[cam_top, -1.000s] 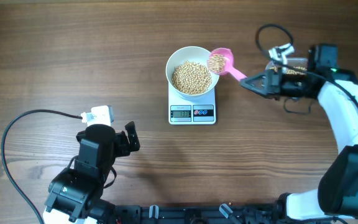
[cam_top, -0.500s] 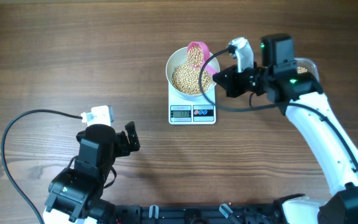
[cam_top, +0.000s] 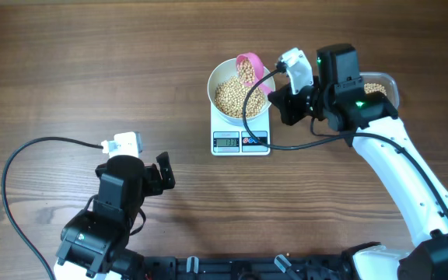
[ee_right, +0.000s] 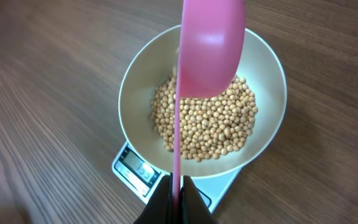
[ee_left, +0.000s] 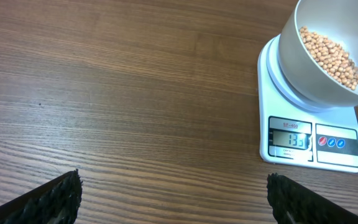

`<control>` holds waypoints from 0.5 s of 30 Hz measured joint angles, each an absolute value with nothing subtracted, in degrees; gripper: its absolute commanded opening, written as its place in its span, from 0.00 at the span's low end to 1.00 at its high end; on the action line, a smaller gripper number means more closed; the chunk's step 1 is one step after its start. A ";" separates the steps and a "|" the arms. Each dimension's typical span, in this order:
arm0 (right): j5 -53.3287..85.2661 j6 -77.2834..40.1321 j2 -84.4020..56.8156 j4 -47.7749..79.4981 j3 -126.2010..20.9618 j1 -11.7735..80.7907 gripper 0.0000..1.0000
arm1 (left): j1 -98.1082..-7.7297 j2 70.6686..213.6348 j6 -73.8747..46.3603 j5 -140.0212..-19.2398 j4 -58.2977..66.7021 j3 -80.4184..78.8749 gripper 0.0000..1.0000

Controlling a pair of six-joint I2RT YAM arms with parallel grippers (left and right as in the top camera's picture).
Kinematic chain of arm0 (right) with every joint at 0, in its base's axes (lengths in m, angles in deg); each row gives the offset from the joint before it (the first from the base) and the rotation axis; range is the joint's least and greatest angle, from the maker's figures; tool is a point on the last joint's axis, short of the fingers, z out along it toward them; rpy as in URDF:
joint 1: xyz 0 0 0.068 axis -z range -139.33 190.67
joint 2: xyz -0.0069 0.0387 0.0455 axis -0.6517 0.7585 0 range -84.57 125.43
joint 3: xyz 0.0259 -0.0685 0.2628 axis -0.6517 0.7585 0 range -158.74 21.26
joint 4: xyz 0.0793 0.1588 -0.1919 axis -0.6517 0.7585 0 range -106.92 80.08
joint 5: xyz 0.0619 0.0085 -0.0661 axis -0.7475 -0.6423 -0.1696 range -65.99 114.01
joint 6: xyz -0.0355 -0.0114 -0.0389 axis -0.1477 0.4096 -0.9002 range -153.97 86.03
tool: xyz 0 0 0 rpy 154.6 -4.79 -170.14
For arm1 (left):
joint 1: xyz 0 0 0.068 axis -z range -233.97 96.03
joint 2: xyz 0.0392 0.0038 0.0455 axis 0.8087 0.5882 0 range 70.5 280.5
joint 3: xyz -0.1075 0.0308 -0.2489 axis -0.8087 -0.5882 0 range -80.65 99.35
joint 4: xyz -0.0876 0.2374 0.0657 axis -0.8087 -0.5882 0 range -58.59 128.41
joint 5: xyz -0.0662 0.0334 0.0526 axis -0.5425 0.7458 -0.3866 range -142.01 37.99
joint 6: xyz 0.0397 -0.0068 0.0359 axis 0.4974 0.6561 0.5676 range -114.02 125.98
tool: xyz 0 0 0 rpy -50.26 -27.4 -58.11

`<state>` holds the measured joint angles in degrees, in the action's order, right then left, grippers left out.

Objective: Scoop item into bowl and weigh 150g on scale
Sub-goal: 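Tip the scoop to pour soybeans into the white bowl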

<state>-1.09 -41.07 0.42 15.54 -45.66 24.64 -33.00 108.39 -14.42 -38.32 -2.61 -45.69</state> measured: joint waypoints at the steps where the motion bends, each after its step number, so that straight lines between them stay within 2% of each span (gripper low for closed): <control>1: -0.74 -41.59 0.42 15.61 -45.66 24.64 0.04 | -33.00 108.37 -14.42 -38.32 -2.61 -45.69 1.00; 15: 4.00 -52.39 0.45 18.19 -45.66 24.64 0.04 | -33.00 108.37 -14.42 -38.32 -2.61 -45.69 1.00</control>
<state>4.00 -52.39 0.45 18.19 -45.66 24.64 -33.00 108.37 -14.42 -38.32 -2.61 -45.69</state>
